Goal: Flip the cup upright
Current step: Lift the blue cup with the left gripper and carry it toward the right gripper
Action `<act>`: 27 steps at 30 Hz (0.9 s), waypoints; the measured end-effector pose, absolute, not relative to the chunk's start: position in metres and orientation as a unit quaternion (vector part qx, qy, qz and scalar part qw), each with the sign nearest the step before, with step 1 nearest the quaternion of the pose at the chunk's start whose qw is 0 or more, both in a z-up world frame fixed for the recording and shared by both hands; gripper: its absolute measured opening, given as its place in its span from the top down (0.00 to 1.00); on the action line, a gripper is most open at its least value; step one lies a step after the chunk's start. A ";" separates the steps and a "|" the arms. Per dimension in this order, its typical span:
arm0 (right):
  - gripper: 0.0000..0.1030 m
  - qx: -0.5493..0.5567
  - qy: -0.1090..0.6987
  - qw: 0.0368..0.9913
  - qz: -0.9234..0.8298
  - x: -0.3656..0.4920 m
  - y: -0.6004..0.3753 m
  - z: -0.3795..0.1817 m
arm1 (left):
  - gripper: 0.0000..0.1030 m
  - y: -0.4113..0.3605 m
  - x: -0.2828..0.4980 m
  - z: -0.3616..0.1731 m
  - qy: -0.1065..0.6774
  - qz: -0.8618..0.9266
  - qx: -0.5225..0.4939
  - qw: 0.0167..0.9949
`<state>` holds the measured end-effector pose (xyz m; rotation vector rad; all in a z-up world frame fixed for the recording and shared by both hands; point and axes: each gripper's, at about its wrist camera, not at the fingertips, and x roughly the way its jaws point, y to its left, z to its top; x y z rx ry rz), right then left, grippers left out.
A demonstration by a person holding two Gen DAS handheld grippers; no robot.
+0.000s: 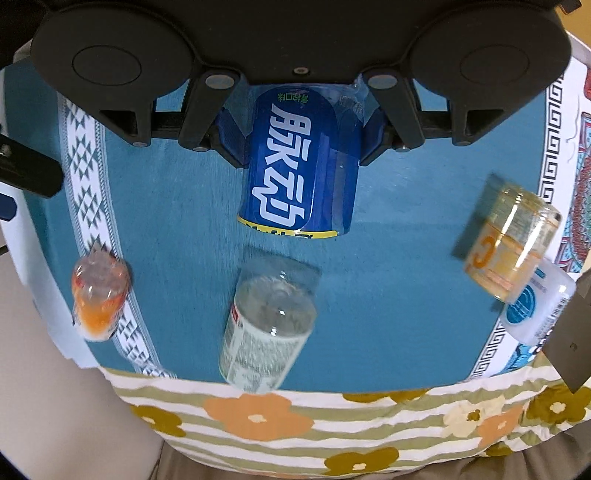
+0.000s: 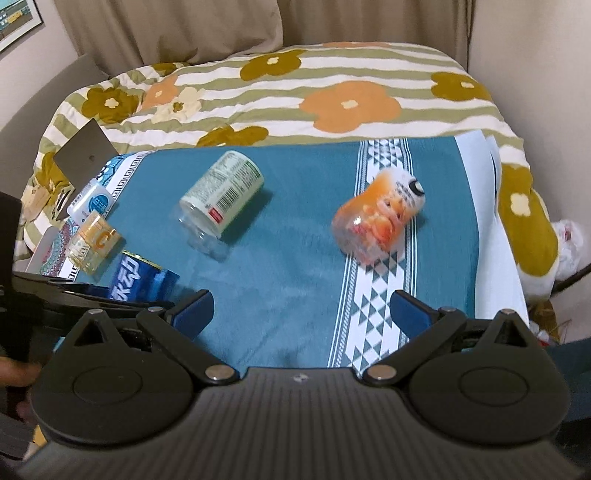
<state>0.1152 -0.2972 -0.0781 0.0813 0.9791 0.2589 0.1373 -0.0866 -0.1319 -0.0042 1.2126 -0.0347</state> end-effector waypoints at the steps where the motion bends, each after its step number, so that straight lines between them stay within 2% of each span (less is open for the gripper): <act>1: 0.00 0.040 0.470 0.873 0.122 0.115 -0.298 -0.080 | 0.33 -0.087 0.137 -0.134 0.570 -0.016 0.001 0.821; 12: 0.00 0.047 0.476 0.871 0.112 0.105 -0.303 -0.086 | 0.32 -0.092 0.135 -0.136 0.568 -0.019 0.015 0.823; 14: 0.00 0.046 0.475 0.872 0.111 0.105 -0.303 -0.086 | 0.25 -0.093 0.136 -0.136 0.570 -0.020 0.019 0.821; 15: 0.00 0.046 0.475 0.872 0.110 0.104 -0.303 -0.085 | 0.16 -0.093 0.136 -0.135 0.568 -0.020 0.021 0.823; 16: 0.00 0.046 0.475 0.872 0.110 0.104 -0.303 -0.085 | 0.12 -0.094 0.135 -0.135 0.565 -0.019 0.023 0.824; 27: 0.00 0.043 0.474 0.873 0.108 0.101 -0.303 -0.083 | 0.06 -0.093 0.128 -0.122 0.552 -0.018 0.029 0.833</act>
